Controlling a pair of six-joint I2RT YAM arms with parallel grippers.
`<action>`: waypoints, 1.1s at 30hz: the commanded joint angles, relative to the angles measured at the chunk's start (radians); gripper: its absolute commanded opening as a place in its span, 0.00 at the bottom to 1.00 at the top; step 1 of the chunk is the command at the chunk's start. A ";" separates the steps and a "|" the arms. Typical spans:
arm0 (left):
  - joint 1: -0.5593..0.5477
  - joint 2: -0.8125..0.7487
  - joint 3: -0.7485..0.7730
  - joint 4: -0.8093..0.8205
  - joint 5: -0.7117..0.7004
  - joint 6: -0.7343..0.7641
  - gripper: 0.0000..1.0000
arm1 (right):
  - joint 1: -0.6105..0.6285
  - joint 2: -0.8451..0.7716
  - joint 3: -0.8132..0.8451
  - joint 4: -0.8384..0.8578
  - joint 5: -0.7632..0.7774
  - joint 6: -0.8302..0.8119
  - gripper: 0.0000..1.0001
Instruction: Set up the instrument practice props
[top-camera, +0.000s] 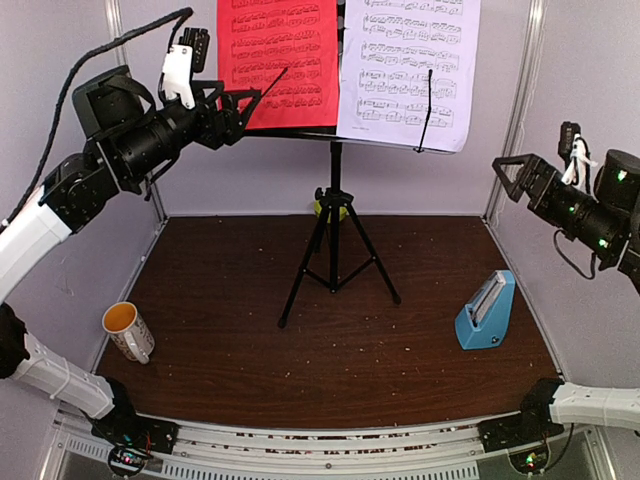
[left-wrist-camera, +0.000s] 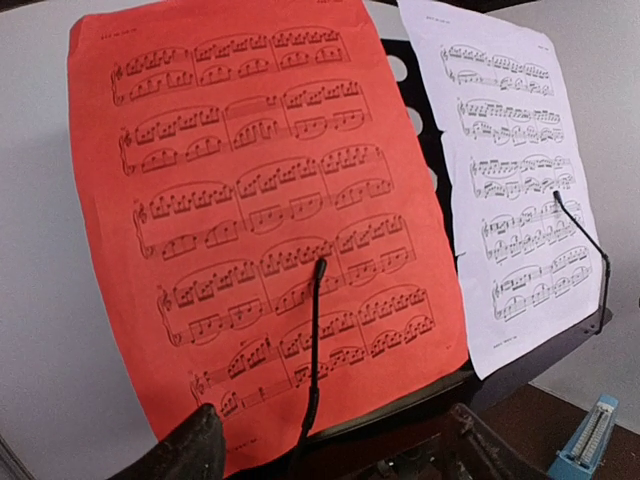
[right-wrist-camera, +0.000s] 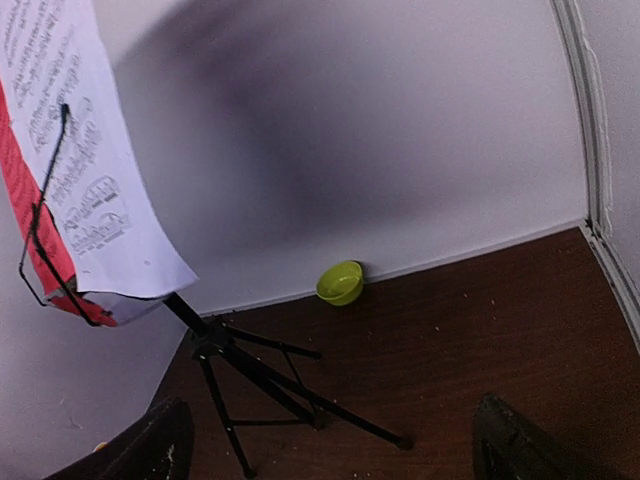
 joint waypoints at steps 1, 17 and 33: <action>0.018 -0.040 -0.062 -0.046 -0.022 -0.105 0.77 | -0.008 -0.035 -0.056 -0.220 0.160 0.131 0.97; 0.033 -0.082 -0.182 -0.123 -0.058 -0.208 0.78 | -0.056 0.267 0.014 -0.895 0.391 0.811 1.00; 0.044 -0.119 -0.219 -0.123 -0.124 -0.206 0.78 | -0.179 0.431 0.058 -0.814 0.209 1.033 1.00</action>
